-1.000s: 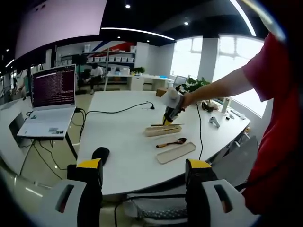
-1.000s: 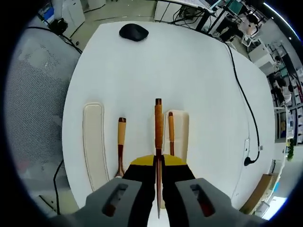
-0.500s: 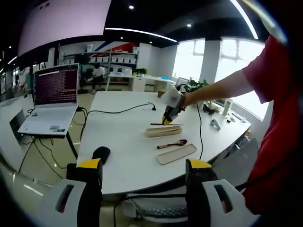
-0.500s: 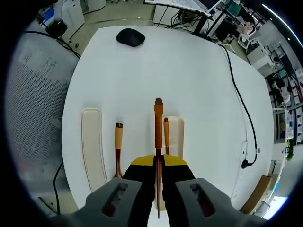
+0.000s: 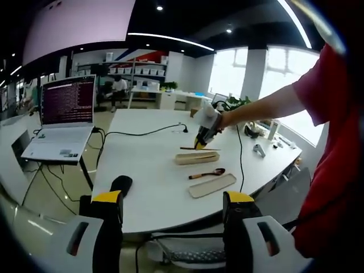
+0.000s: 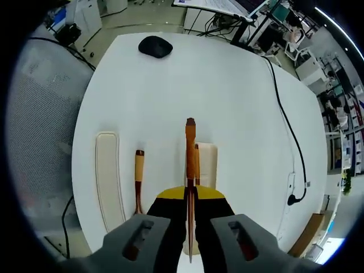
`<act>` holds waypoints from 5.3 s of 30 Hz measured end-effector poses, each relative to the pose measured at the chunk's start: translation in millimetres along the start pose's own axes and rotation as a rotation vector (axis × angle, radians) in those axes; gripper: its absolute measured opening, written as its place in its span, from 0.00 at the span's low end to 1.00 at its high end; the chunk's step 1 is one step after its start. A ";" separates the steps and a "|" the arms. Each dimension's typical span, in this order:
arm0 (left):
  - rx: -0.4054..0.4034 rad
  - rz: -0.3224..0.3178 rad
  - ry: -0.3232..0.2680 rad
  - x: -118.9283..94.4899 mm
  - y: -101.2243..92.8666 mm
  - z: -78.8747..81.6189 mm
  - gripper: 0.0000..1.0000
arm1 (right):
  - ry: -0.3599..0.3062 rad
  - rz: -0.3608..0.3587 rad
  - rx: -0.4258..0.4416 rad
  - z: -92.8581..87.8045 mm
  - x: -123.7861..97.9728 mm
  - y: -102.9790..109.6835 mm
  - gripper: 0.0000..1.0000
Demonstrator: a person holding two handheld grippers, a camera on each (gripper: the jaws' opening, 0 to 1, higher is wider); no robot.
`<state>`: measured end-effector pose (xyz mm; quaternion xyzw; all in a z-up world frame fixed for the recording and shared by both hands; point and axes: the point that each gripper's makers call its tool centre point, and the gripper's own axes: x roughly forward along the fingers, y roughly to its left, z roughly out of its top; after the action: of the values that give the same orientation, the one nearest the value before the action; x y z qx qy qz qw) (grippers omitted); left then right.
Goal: Arrange the utensils inside the cutlery case until each visible utensil rests in its matching compartment.
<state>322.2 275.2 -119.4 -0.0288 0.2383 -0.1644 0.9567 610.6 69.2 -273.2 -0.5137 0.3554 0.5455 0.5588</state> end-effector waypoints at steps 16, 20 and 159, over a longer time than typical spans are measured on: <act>0.024 -0.007 0.009 3.2 1.9 7.1 0.73 | -0.068 -0.047 0.005 9.2 -6.7 -18.1 0.00; 0.030 -0.010 0.014 3.9 1.6 7.0 0.73 | -0.075 -0.051 0.030 5.2 -5.1 -22.6 0.00; 0.066 -0.030 0.003 -2.7 -3.2 6.6 0.72 | -0.049 -0.029 0.133 -35.2 -26.2 15.1 0.01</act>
<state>322.0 272.9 -111.9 -0.0006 0.2339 -0.1867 0.9542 597.6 27.1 -258.6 -0.4669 0.3695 0.5250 0.6081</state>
